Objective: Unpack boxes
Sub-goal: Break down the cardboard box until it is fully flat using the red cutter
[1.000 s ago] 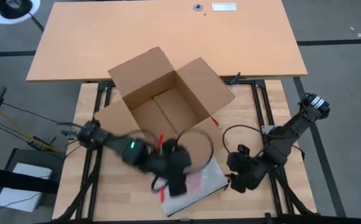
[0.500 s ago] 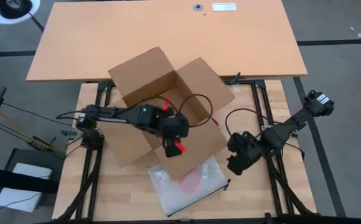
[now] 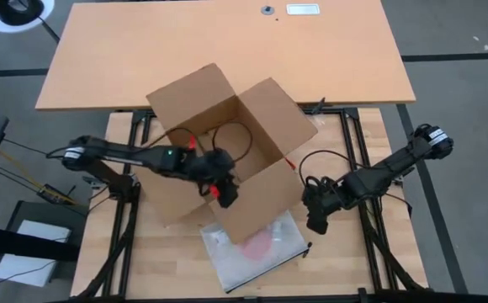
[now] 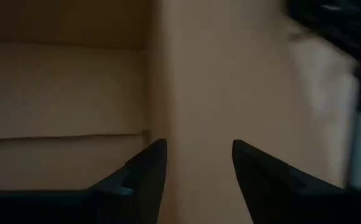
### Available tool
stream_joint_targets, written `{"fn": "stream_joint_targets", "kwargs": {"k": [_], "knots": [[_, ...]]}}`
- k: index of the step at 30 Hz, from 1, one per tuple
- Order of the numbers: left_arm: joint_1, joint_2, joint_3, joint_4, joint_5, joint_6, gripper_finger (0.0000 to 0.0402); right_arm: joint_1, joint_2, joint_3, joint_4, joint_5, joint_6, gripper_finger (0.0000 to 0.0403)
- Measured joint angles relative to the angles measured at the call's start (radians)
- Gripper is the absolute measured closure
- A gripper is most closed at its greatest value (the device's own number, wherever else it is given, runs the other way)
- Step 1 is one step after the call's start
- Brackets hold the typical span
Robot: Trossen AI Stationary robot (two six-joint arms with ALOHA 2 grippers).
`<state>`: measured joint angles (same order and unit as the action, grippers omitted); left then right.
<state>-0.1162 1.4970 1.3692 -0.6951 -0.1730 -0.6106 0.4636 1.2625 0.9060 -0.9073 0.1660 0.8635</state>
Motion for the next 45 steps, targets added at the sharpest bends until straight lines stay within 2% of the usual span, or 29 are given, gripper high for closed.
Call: {"fn": "stream_joint_targets", "kwargs": {"k": [5, 10, 16, 22, 27, 31, 40, 43, 45], "knots": [[0.003, 0.045, -0.001, 0.034, -0.004, -0.029, 0.0209, -0.018, 0.0, -0.007, 0.0, -0.051, -0.121, 0.0161], [-0.002, 0.085, -0.001, 0.069, -0.008, -0.046, 0.0209, -0.028, -0.002, -0.008, -0.011, -0.066, -0.176, 0.0166], [-0.003, 0.099, -0.001, 0.078, -0.006, -0.048, 0.0209, -0.029, -0.04, -0.033, -0.01, -0.079, -0.172, 0.0172], [-0.003, 0.1, -0.001, 0.08, 0.01, -0.035, 0.0209, -0.029, -0.08, -0.072, 0.0, -0.084, -0.101, 0.0174], [-0.004, 0.122, -0.001, 0.138, 0.029, 0.001, 0.0209, -0.029, -0.087, -0.079, 0.003, -0.084, -0.081, 0.0175], [-0.006, 0.166, 0.001, 0.154, -0.015, -0.004, 0.0209, -0.027, -0.087, -0.08, 0.003, -0.083, -0.069, 0.0178], [0.0, 0.232, 0.003, 0.158, 0.007, 0.035, 0.0209, -0.005, -0.086, -0.08, -0.002, -0.031, -0.024, 0.0188], [0.004, 0.226, 0.045, 0.127, 0.032, 0.004, 0.0209, -0.005, -0.087, -0.08, -0.005, -0.043, -0.038, 0.0192], [0.0, 0.211, 0.106, 0.104, 0.008, 0.008, 0.0209, -0.005, -0.087, -0.08, -0.009, -0.063, -0.058, 0.0194]]}}
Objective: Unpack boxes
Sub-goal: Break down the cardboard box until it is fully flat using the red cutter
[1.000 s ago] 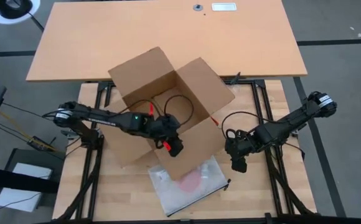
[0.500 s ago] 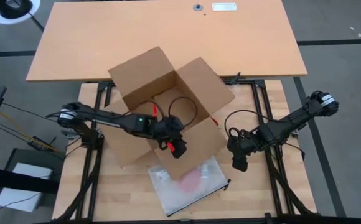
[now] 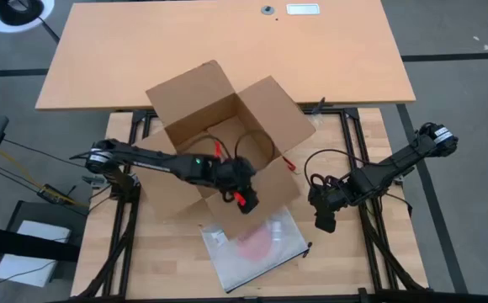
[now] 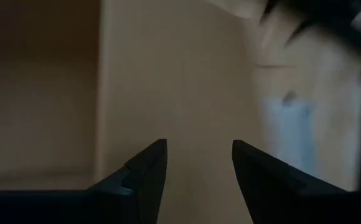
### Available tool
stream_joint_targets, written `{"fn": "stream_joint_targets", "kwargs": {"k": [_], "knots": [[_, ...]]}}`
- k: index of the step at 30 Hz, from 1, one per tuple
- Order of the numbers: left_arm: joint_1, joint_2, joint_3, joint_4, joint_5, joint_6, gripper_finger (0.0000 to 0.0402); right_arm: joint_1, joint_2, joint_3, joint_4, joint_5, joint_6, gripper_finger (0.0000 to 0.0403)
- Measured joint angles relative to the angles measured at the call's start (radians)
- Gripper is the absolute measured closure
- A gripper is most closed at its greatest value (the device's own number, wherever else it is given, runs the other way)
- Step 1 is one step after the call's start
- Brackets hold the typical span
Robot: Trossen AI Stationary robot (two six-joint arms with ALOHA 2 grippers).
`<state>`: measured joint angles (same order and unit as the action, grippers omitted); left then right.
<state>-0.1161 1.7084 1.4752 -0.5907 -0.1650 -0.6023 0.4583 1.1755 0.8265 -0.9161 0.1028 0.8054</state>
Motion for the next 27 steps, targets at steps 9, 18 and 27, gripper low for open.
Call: {"fn": "stream_joint_targets", "kwargs": {"k": [9, 18, 27], "knots": [[0.012, -0.001, 0.032, -0.176, -0.121, 0.021, 0.0209, -0.026, 0.0, 0.0, -0.001, 0.01, -0.134, 0.0201], [0.023, 0.013, -0.119, -0.025, -0.088, -0.035, 0.0232, -0.044, 0.0, 0.0, -0.001, 0.036, -0.187, 0.0208], [0.026, 0.022, -0.046, -0.029, -0.11, -0.058, 0.038, -0.101, -0.095, 0.002, -0.006, 0.039, -0.179, 0.0222]]}}
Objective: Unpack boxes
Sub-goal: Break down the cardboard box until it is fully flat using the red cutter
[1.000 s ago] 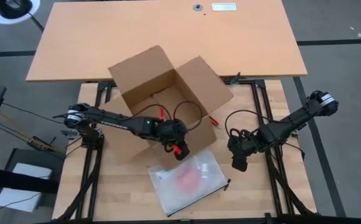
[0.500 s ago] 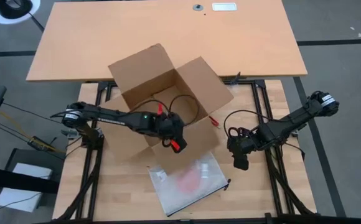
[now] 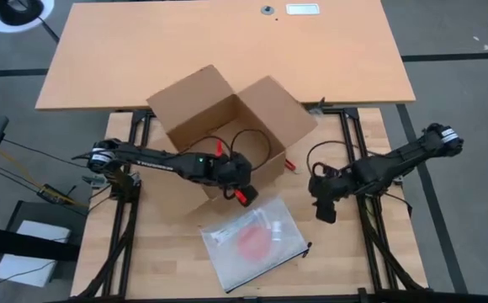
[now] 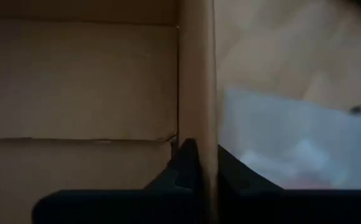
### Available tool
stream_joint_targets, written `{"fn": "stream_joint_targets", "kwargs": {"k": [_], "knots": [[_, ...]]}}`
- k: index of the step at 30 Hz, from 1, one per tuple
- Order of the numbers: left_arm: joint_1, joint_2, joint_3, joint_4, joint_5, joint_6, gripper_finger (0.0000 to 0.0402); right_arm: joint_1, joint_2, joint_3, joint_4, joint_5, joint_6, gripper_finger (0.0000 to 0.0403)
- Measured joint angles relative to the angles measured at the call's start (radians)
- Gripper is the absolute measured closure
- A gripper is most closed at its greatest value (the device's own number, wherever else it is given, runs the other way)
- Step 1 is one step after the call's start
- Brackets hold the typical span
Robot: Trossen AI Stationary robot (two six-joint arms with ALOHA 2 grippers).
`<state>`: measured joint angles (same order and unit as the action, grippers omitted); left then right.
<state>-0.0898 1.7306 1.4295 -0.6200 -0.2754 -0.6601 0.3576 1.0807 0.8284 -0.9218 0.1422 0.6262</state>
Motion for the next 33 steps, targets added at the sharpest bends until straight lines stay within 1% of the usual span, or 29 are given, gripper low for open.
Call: {"fn": "stream_joint_targets", "kwargs": {"k": [3, 6, 7, 9, 11, 16, 19, 21, 25, 28, 30, 32, 33], "knots": [[-0.002, 0.0, 0.096, -0.028, 0.017, -0.001, 0.0378, -0.015, -0.091, 0.021, -0.023, -0.004, -0.005, 0.0229], [-0.002, 0.0, 0.218, -0.033, 0.033, 0.011, 0.0381, -0.027, -0.189, 0.052, -0.048, -0.003, -0.01, 0.0236], [-0.002, 0.0, 0.26, -0.042, 0.053, 0.015, 0.0381, -0.033, -0.219, 0.059, -0.052, -0.001, -0.01, 0.0237], [0.012, 0.0, 0.344, -0.057, 0.139, 0.021, 0.0379, -0.044, -0.281, 0.068, -0.053, 0.006, -0.022, 0.0239], [0.014, -0.008, 0.423, -0.059, 0.169, 0.028, 0.0376, -0.053, -0.336, 0.072, -0.05, 0.026, -0.041, 0.024], [0.01, -0.032, 0.599, -0.036, 0.185, 0.065, 0.0376, -0.061, -0.427, 0.073, -0.059, 0.034, -0.118, 0.0241], [0.011, -0.034, 0.697, -0.016, 0.243, 0.078, 0.0376, -0.061, -0.441, 0.073, -0.067, 0.063, -0.206, 0.0241], [0.011, -0.034, 0.733, 0.034, 0.297, 0.082, 0.0376, -0.061, -0.436, 0.072, -0.063, 0.136, -0.256, 0.0241], [-0.004, -0.035, 0.738, 0.177, 0.39, 0.055, 0.0376, -0.061, -0.398, 0.072, 0.051, 0.361, -0.414, 0.0241], [-0.017, -0.032, 0.737, 0.245, 0.434, 0.05, 0.0376, -0.062, -0.367, 0.071, 0.193, 0.496, -0.614, 0.0241], [-0.026, -0.033, 0.737, 0.267, 0.456, 0.05, 0.0376, -0.07, -0.347, 0.071, 0.273, 0.607, -0.763, 0.0241], [-0.037, -0.034, 0.737, 0.279, 0.454, 0.05, 0.0376, -0.08, -0.33, 0.071, 0.333, 0.705, -0.875, 0.0241], [-0.042, -0.034, 0.736, 0.297, 0.453, 0.049, 0.0376, -0.086, -0.325, 0.071, 0.363, 0.735, -0.921, 0.0241]]}}
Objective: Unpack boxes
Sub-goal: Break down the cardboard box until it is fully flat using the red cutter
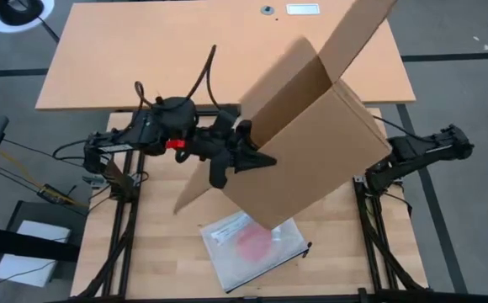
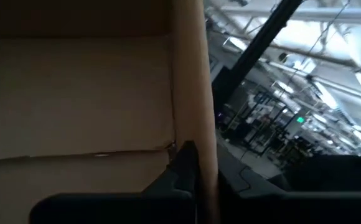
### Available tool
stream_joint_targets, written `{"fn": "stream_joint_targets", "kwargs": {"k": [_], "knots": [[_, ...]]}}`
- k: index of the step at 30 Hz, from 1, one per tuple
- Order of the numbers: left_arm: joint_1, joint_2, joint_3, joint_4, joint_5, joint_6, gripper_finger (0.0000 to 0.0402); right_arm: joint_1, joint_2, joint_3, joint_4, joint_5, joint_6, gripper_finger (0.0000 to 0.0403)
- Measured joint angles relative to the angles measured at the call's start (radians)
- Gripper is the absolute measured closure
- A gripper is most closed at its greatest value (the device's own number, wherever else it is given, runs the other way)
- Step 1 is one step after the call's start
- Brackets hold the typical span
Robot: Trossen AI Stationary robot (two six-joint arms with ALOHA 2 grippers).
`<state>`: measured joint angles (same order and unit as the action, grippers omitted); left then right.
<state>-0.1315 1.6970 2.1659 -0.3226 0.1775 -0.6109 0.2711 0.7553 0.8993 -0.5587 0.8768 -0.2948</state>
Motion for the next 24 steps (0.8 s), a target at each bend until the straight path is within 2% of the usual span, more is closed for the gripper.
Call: {"fn": "stream_joint_targets", "kwargs": {"k": [6, 10, 15, 20, 24], "knots": [[-0.032, -0.031, 0.0, 0.037, -0.022, -0.004, 0.0376, -0.032, 0.006, 0.0, 0.205, 0.002, -0.227, 0.0241], [-0.047, -0.046, 0.001, 0.051, -0.014, -0.022, 0.0376, -0.063, 0.002, 0.0, 0.22, 0.063, -0.332, 0.0243], [-0.069, -0.069, 0.0, 0.043, -0.012, -0.005, 0.0376, -0.11, -0.002, 0.0, 0.203, 0.016, -0.354, 0.025], [-0.069, -0.079, 0.001, -0.016, -0.064, 0.031, 0.0376, -0.084, -0.003, -0.002, 0.366, -0.101, -0.343, 0.0258], [-0.068, -0.087, 0.007, -0.09, -0.171, 0.032, 0.0375, -0.033, -0.005, -0.003, 0.426, -0.113, -0.359, 0.0261]]}}
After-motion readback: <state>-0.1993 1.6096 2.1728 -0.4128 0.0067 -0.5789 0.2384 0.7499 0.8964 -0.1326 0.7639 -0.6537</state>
